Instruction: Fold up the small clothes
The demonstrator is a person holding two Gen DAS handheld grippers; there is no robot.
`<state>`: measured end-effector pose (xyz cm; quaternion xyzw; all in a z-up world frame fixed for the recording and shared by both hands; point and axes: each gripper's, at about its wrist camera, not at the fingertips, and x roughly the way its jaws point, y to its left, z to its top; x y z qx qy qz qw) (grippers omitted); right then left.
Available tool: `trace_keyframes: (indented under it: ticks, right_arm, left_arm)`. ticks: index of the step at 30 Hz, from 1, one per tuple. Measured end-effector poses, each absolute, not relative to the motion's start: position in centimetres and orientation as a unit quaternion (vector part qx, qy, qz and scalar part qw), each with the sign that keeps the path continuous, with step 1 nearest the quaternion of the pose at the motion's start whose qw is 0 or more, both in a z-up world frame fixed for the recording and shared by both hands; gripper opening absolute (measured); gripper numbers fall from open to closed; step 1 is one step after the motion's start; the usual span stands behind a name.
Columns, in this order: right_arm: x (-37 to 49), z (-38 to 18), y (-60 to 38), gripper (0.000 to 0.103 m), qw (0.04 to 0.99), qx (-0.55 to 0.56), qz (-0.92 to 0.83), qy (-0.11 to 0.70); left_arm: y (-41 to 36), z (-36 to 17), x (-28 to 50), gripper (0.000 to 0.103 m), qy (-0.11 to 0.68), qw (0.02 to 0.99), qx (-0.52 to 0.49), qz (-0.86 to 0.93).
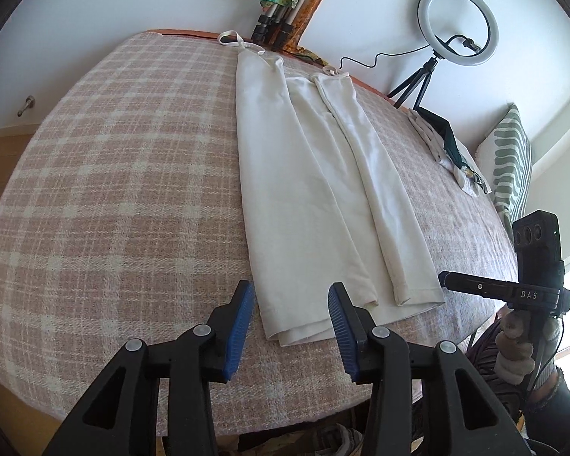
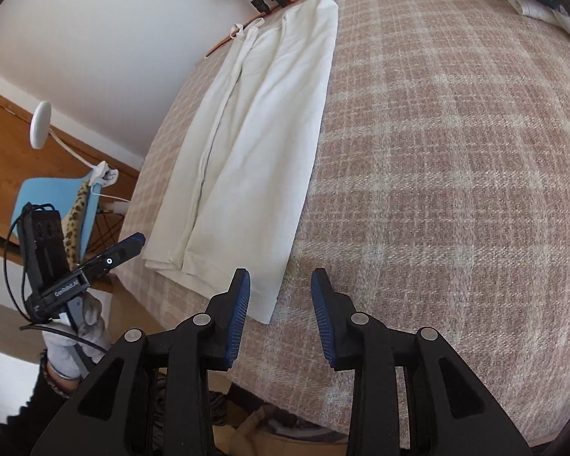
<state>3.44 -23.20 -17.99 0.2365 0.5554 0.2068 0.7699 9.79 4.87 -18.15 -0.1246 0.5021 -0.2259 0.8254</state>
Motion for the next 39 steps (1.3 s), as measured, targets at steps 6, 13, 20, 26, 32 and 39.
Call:
trace_keyframes:
  ticks: [6, 13, 20, 26, 32, 39]
  right_arm:
    - [3.4, -18.7, -24.3, 0.041, 0.746, 0.288, 0.244, 0.548]
    - [3.2, -19.5, -24.0, 0.039, 0.731, 0.315, 0.272, 0.541]
    - [3.6, -20.4, -22.8, 0.007, 0.727, 0.306, 0.275, 0.55]
    - [3.3, -20.3, -23.9, 0.004, 0.72, 0.333, 0.28, 0.541]
    - [3.3, -18.9, -25.3, 0.004, 0.715, 0.371, 0.294, 0.515]
    - [4.8, -18.3, -26.5, 0.004, 0.713, 0.397, 0.292, 0.499]
  left_arm:
    - [5.5, -19.7, 10.1, 0.04, 0.534, 0.791, -0.176, -0.242]
    - [6.3, -20.2, 10.4, 0.034, 0.539, 0.773, -0.226, -0.247]
    - [6.0, -20.6, 10.9, 0.007, 0.543, 0.773, -0.226, -0.238]
    - [5.5, -19.4, 10.1, 0.002, 0.518, 0.79, -0.212, -0.25]
    - [5.7, -18.2, 10.0, 0.002, 0.497, 0.792, -0.237, -0.264]
    - [5.4, -17.4, 11.9, 0.002, 0.488, 0.795, -0.251, -0.259]
